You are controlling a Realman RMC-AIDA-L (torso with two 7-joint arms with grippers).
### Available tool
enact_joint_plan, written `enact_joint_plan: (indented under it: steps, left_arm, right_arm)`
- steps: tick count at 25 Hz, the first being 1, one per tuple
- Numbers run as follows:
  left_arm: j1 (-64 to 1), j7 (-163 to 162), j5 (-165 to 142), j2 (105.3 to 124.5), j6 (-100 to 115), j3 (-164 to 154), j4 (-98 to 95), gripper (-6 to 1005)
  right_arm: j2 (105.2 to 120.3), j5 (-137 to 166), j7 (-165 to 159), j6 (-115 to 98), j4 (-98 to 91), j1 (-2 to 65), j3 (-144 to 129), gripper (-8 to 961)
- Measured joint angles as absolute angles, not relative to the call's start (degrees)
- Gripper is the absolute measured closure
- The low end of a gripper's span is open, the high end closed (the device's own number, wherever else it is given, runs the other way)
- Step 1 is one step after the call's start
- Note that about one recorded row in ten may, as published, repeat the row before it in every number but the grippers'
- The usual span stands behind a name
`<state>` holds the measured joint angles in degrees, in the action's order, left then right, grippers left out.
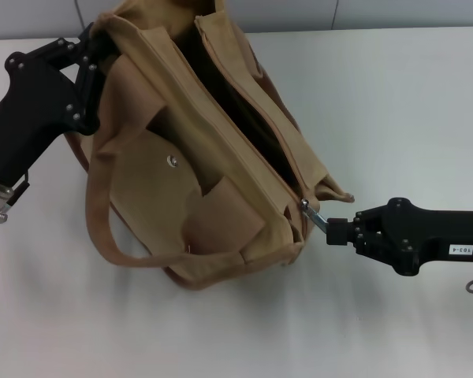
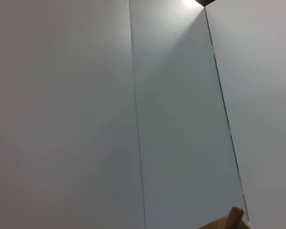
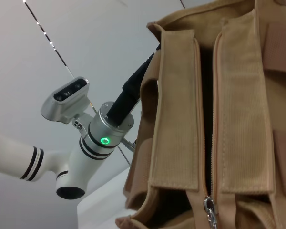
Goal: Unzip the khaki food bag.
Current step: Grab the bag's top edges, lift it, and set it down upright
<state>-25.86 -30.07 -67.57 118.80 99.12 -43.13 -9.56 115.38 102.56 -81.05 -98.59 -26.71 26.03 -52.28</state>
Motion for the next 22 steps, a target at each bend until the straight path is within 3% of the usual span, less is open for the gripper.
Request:
enact_joint_plan:
  steps: [10, 16, 22]
  left_arm:
    - [-25.57, -30.14, -67.52, 118.77, 98.70, -42.06, -9.24, 924]
    - [-25.40, -30.15, -67.48, 118.74, 98.38, -42.01, -9.23, 922]
    - [-25.30, -30.17, -67.47, 118.74, 98.28, -42.01, -9.27, 921]
  right_arm:
    - [114.86, 103.15, -80.79, -98.30, -26.72, 25.65, -51.43, 950]
    - [114.75, 103.11, -81.46, -101.23, -28.37, 24.24, -46.00, 876]
    - [116.57, 102.89, -73.92, -103.01, -31.28, 20.77, -40.52, 802]
